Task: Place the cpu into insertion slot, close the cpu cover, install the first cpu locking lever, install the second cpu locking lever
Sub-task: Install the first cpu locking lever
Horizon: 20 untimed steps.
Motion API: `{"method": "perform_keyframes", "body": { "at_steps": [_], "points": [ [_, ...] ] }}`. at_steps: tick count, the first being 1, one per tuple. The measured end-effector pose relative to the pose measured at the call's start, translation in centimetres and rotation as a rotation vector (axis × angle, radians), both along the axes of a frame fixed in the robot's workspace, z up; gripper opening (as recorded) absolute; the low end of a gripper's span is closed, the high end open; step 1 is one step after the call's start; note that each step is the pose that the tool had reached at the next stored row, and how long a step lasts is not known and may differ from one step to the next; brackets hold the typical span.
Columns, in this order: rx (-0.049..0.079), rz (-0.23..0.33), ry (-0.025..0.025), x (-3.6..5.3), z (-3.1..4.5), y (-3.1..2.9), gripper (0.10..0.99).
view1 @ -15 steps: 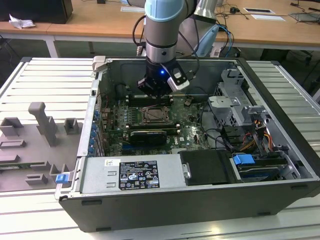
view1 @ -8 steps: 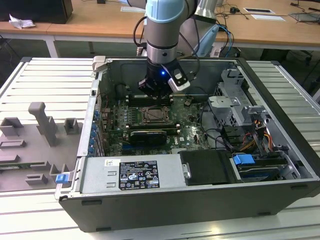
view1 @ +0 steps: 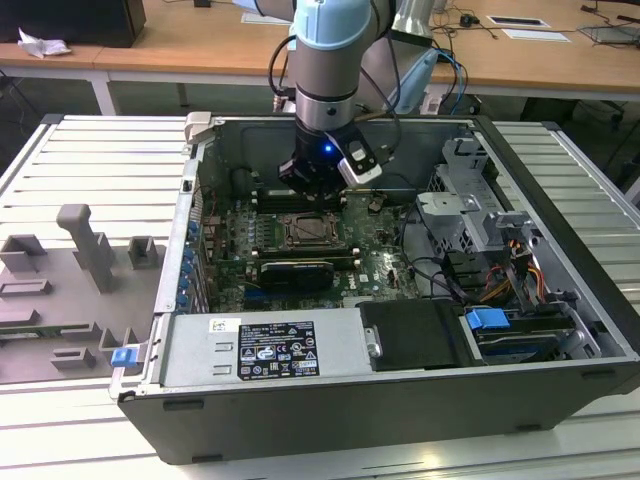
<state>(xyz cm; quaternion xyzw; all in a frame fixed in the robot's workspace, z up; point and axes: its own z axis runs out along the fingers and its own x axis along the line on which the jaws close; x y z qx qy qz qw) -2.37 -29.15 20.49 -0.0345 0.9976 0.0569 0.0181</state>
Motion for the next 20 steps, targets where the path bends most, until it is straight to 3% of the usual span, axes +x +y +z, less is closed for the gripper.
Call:
{"method": "perform_keyframes", "body": {
  "at_steps": [12,20],
  "points": [
    [0.000,0.000,0.0000,0.16,-0.27,0.00,0.106],
    [0.000,0.000,-0.0002,0.16,0.27,0.01,0.106]
  ]
}}
